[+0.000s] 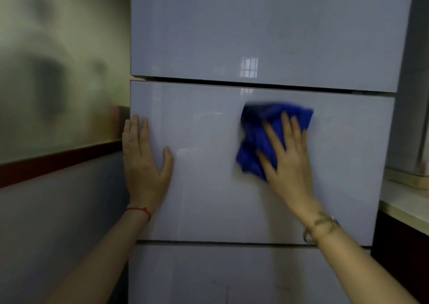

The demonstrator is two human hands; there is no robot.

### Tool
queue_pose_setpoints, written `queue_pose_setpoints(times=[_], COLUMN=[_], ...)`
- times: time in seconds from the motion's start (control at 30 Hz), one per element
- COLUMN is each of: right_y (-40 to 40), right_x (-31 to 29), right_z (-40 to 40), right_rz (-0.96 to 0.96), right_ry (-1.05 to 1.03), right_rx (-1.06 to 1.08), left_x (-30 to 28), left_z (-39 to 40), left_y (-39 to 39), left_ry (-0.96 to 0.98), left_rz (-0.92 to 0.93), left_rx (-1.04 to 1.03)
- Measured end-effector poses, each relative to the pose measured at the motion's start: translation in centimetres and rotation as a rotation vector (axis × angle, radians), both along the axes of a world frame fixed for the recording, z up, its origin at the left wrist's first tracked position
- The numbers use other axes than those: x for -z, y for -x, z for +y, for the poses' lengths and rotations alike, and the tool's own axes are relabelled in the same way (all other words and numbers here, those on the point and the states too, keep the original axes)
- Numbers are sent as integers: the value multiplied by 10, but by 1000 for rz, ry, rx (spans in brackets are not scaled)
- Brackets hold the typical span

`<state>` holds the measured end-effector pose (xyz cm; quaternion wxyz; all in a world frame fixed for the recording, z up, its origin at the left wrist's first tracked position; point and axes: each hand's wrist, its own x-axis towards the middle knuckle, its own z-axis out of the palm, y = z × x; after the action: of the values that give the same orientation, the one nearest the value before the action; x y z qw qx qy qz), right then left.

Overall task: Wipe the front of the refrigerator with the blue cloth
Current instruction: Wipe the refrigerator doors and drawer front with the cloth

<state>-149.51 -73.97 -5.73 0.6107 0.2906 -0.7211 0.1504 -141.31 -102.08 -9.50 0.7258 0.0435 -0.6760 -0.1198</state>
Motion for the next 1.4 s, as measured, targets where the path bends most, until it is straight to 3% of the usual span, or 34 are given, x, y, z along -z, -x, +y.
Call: queue_pose_setpoints(times=[0.07,0.13,0.27,0.33,0.4,0.5,0.6,0.7,0.87,1.0,1.1,1.17,1.23,1.4], right_y=[-7,-16,-28,-22,-12,-4,-9,-23,-21,0,0,-5,-11,-6], right_x=[-44,-50,48,98,110,69,-4,-14,98,93,22,-14,-13,93], right_z=[-29,-60,-84,-63,-30,-8,-38,-83,-63,4,-3,-27,-50,-27], right_rz=[-12,29,95,95,81,31,-20,40,53,-28,-70,-55,-4,5], right_ry=[131,90,-238,-378,-404,-167,128,64,-272,-78,244,294,156,-160], right_rx=[-32,-52,-75,-18,15,31,-37,-65,-17,48,2,-27,-35,10], left_x=[0,0,0,5,12,20,20,20,20,20,21,20,20,21], left_z=[0,0,-3,-7,-11,-12,-12,-14,-18,-15,-13,-13,-13,-16], left_y=[-1,-1,-4,-7,-10,-10,-9,-8,-7,-7,-7,-6,-6,-7], left_ry=[-2,-2,21,60,79,68,64,68,90,80,72,68,66,78], left_rz=[-6,-6,-23,-45,-69,-77,-77,-88,-86,-71,-77,-82,-86,-86], left_rx=[4,9,16,15,19,17,8,21,10,17,15,19,20,10])
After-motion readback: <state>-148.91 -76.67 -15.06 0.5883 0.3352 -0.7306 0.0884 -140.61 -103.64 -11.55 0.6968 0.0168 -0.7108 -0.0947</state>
